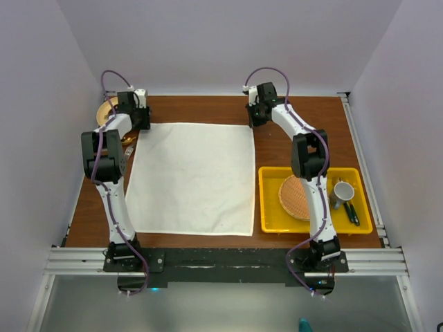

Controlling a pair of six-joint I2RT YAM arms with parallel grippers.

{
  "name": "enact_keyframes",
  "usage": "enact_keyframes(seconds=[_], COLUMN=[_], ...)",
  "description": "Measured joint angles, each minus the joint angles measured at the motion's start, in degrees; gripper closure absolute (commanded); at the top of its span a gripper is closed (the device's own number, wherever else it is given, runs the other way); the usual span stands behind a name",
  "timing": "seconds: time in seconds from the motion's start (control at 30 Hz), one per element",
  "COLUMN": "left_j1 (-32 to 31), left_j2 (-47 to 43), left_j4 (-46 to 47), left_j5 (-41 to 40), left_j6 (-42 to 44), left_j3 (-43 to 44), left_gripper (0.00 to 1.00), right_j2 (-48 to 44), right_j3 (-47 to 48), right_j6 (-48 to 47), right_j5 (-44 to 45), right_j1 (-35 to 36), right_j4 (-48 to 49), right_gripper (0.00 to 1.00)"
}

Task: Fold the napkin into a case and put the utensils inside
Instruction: Pick up the flattened napkin from the center of the board.

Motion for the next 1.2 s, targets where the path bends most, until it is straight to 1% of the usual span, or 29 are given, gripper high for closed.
enact_keyframes(seconds=[0.23,0.33,0.43,0.47,0.53,0.57,0.73,0.77,0.87,0.97,1.07,1.2], left_j1=[-0.2,-0.2,-0.2,-0.2,-0.2,-0.2,-0.2,-0.2,-0.2,-0.2,-0.2,-0.2], left_j2=[0.0,0.2,0.4,0.4,0.5,0.5,0.6,0.5,0.5,-0.2,-2.7,-8.4], left_j4=[3.3,3.6,4.0,4.1,4.3,4.4,5.0,5.4,5.6,6.1,6.7,8.3], left_j5=[-0.7,-0.9,-0.9,-0.9,-0.6,-0.4,0.3,0.4,0.8,1.3,2.5,4.6], left_j6=[-2.3,-2.5,-2.9,-3.3,-3.9,-4.2,-5.2,-5.3,-5.4,-5.3,-5.0,-3.1], left_j3=[-1.3,-1.3,-1.3,-1.3,-1.3,-1.3,-1.3,-1.3,-1.3,-1.9,-4.2,-8.1], left_gripper=[0.47,0.5,0.57,0.64,0.69,0.75,0.85,0.89,0.96,1.0,1.0,1.0], right_j2=[0.0,0.0,0.0,0.0,0.0,0.0,-0.1,-0.1,-0.5,-1.2,-3.3,-7.6], right_j3=[0.0,0.0,0.0,0.0,0.0,0.0,0.0,0.0,0.0,-0.1,-1.6,-3.1], right_j6=[-1.1,-1.4,-1.6,-1.7,-1.8,-1.8,-2.1,-2.2,-2.2,-2.2,-2.2,-2.1], right_j5=[0.0,0.0,-0.1,-0.3,-0.6,-0.7,-1.0,-1.1,-1.7,-2.8,-4.1,-5.4], right_j1=[0.0,0.0,0.0,0.0,0.0,0.0,0.0,0.0,0.0,0.0,-0.1,-0.1], right_j4=[0.0,0.0,0.0,0.0,0.0,0.0,0.0,-0.2,-1.1,-2.1,-2.4,-2.9], right_gripper=[1.0,1.0,1.0,1.0,1.0,1.0,1.0,1.0,1.0,1.0,1.0,1.0])
